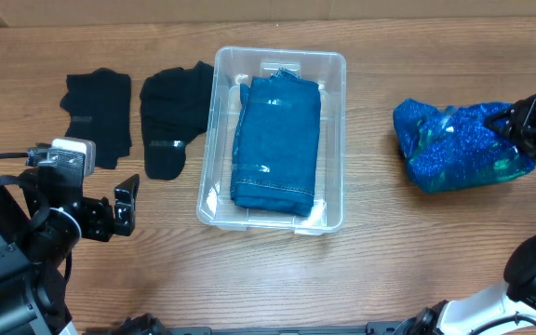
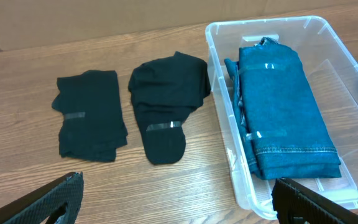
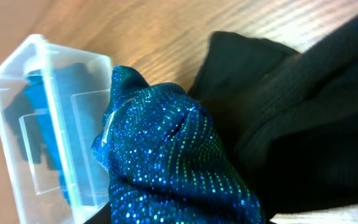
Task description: Pack container
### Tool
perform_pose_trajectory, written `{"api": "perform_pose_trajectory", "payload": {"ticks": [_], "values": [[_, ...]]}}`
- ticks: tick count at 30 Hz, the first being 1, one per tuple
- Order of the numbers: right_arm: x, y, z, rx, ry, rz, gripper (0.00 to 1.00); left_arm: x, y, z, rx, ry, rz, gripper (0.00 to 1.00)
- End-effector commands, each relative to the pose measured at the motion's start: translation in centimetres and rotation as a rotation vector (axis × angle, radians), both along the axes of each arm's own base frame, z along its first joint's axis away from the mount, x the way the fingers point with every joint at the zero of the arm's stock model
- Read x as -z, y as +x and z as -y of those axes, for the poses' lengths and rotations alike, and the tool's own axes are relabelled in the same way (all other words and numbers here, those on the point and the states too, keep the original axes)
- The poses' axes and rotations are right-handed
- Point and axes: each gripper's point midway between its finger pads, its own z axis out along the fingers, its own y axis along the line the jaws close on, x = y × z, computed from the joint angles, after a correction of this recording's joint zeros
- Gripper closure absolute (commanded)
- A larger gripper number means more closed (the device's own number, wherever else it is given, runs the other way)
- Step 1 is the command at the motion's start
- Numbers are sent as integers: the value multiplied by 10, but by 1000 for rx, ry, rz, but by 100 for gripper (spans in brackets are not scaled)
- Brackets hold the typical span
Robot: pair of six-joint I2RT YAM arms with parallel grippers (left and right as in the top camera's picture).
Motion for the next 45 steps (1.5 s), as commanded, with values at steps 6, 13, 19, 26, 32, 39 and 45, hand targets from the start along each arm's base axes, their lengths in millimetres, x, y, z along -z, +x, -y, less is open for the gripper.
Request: {"api": "perform_pose_trajectory", "payload": {"ticks": [6, 13, 19, 26, 32, 39, 45], "values": [[28, -13, -6, 46, 18, -79, 50, -3, 0, 1, 17, 11, 12, 0], [74, -28, 9, 139, -58, -202, 42, -3, 0, 1, 17, 11, 12, 0], [124, -47, 2, 143, -54, -257, 31, -3, 0, 1, 17, 11, 11, 0], [136, -70, -5, 224, -20, -392, 0, -3, 0, 1, 17, 11, 11, 0], [79, -58, 4, 250, -52, -335, 0, -3, 0, 1, 17, 11, 11, 0], [32, -83, 7, 319, -165, -308, 0, -3, 0, 1, 17, 11, 11, 0], [109, -128, -26, 313, -83, -446, 0, -3, 0, 1, 17, 11, 11, 0]]}}
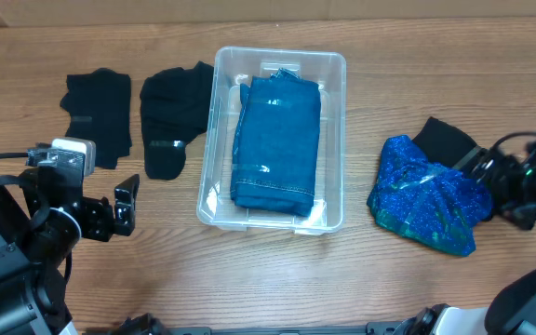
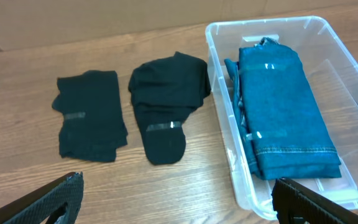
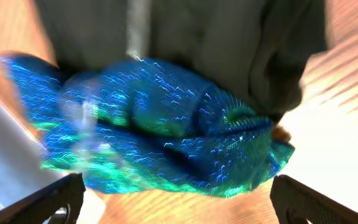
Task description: Pack container
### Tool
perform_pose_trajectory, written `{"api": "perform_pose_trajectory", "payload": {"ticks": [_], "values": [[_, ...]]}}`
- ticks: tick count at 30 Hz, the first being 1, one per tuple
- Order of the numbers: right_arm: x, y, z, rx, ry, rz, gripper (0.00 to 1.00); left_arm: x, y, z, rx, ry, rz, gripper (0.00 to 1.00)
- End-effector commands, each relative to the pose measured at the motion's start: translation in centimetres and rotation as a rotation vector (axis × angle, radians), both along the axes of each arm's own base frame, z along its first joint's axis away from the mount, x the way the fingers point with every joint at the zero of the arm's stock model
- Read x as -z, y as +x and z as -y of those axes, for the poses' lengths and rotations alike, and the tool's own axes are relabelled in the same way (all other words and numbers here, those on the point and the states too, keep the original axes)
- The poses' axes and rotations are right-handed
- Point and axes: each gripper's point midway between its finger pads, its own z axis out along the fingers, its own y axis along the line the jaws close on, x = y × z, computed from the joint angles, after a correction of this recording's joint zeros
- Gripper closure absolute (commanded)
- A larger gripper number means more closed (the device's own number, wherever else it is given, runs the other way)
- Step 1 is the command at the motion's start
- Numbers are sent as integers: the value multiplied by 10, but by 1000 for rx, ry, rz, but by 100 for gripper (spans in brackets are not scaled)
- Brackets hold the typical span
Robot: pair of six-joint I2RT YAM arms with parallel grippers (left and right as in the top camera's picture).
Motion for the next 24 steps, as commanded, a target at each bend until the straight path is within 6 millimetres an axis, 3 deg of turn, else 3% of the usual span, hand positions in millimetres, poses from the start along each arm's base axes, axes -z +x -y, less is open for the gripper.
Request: {"api": "perform_pose_trajectory", "payload": {"ticks": [1, 3, 6, 8, 11, 16, 20, 21, 24], "values": [[37, -30, -18, 44, 15, -52, 0, -3, 0, 1, 17, 11, 12, 0], [45, -34, -22, 103, 15, -32, 0, -3, 0, 1, 16, 11, 12, 0], [50, -37, -7, 176, -61, -62, 0, -3, 0, 1, 16, 11, 12, 0], [56, -28, -3, 165, -78, -11, 0, -3, 0, 1, 16, 11, 12, 0], [67, -18, -9, 107, -80, 50, 0, -3, 0, 1, 16, 11, 12, 0], [100, -12, -28, 23, -85, 88, 0, -3, 0, 1, 16, 11, 12, 0], [109, -3, -41, -36, -101, 128, 0, -3, 0, 1, 16, 11, 12, 0], [110, -1, -42, -44, -106, 139, 12, -3, 0, 1, 16, 11, 12, 0], [115, 2, -41, -47, -109, 145, 70, -3, 0, 1, 16, 11, 12, 0]]}}
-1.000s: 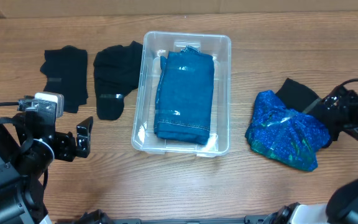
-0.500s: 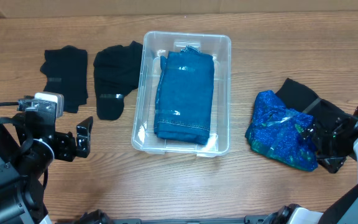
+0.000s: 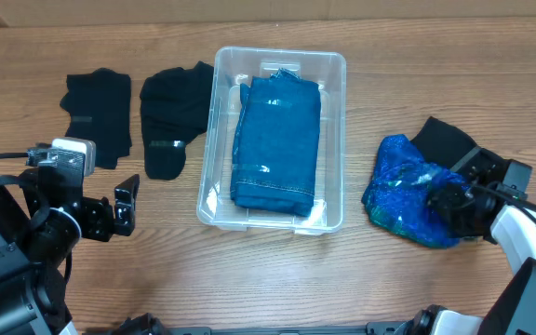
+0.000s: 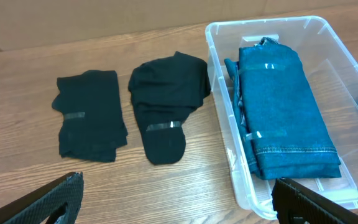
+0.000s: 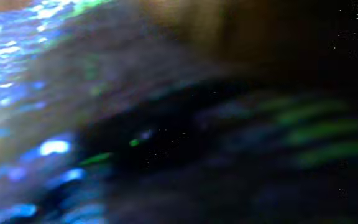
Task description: Pack container
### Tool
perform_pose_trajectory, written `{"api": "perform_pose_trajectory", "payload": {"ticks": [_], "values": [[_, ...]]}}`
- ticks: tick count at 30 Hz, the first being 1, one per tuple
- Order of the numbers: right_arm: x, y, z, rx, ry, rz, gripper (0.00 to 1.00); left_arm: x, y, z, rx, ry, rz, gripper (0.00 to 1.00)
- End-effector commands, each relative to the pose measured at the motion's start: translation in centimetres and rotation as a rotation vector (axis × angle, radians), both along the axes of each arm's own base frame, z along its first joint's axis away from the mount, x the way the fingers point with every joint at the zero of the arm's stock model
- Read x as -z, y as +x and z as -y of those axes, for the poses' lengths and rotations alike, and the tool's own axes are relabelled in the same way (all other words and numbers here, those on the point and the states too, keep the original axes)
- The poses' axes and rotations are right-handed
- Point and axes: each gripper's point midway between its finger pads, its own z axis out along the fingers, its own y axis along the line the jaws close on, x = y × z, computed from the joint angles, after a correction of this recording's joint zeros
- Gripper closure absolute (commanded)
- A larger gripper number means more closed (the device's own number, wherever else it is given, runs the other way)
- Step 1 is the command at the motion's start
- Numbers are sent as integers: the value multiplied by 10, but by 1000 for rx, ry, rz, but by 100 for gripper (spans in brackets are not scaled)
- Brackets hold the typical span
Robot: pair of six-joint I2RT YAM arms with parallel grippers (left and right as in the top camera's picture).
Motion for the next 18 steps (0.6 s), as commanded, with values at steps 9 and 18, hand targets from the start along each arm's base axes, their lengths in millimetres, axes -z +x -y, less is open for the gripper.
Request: {"api": "perform_pose_trajectory", "payload": {"ticks": [9, 18], "values": [[-27, 24, -33, -72, 216, 77, 96, -3, 0, 1, 17, 11, 11, 0], [-193, 76, -55, -225, 361, 396, 96, -3, 0, 1, 17, 11, 11, 0]]}}
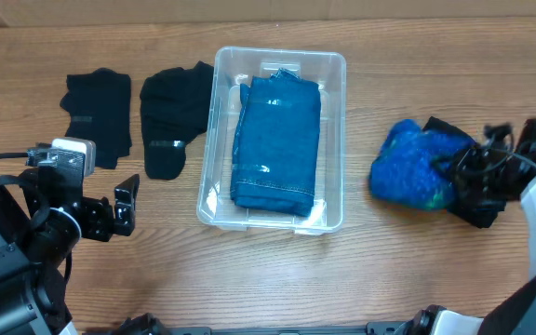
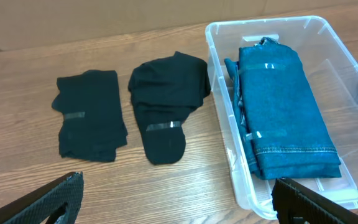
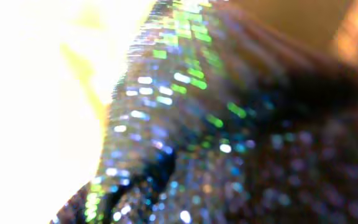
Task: Pack container
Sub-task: 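Lift the sequined garment with the right gripper and place it atop the denim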
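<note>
A clear plastic bin (image 1: 214, 140) stands mid-table with folded blue jeans (image 1: 277, 144) inside; both show in the left wrist view, bin (image 2: 222, 124) and jeans (image 2: 284, 118). A blue sequinned garment (image 1: 409, 177) is bunched up right of the bin. My right gripper (image 1: 468, 177) is buried in its right side, apparently shut on it. Blurred sequins (image 3: 185, 124) fill the right wrist view and hide the fingers. My left gripper (image 1: 124, 207) hangs open and empty at the front left, its fingertips (image 2: 58, 199) wide apart.
Two black garments lie left of the bin, one (image 1: 96, 116) at the far left and one (image 1: 173, 116) beside the bin wall. Another black cloth (image 1: 477, 207) sits bunched under and behind the sequinned garment, by my right wrist.
The sequinned garment has changed from a flat spread into a tighter bundle and sits a little farther back. My right gripper has moved to the right and back with it. The left arm is unchanged.
The sequinned garment first lay at the far right with my right gripper at its right edge. Then it lay nearer the bin and the front, with a black cloth uncovered behind it. Then my right gripper pressed into it. Now it is gathered in a bundle.
</note>
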### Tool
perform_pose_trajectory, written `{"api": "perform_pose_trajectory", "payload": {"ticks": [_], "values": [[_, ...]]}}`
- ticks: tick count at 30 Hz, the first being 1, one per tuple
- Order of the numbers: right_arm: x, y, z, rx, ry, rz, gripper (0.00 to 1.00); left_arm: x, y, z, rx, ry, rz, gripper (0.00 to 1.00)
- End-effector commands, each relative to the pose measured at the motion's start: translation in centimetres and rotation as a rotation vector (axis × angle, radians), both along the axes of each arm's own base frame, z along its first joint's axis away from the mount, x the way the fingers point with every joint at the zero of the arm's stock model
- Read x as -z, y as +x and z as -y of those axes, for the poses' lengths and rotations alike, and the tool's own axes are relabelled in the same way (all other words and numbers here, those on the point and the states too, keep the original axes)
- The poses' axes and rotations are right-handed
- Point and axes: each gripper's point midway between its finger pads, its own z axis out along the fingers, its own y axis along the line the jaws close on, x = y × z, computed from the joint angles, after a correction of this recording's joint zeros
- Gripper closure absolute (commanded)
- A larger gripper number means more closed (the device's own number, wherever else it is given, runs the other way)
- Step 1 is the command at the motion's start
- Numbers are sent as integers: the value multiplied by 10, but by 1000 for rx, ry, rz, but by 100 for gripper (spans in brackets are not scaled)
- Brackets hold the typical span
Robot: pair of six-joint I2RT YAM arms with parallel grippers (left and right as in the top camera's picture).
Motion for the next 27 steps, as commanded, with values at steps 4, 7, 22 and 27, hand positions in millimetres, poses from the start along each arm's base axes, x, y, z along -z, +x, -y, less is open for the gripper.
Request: {"api": "perform_pose_trajectory", "payload": {"ticks": [4, 7, 22, 27], "values": [[-144, 47, -36, -192, 105, 439, 96, -3, 0, 1, 17, 11, 11, 0], [-191, 60, -76, -335, 75, 586, 96, -3, 0, 1, 17, 11, 11, 0], [-185, 101, -284, -742, 479, 575, 96, -3, 0, 1, 17, 11, 11, 0], [-147, 108, -307, -749, 512, 477, 96, -3, 0, 1, 17, 11, 11, 0]]}}
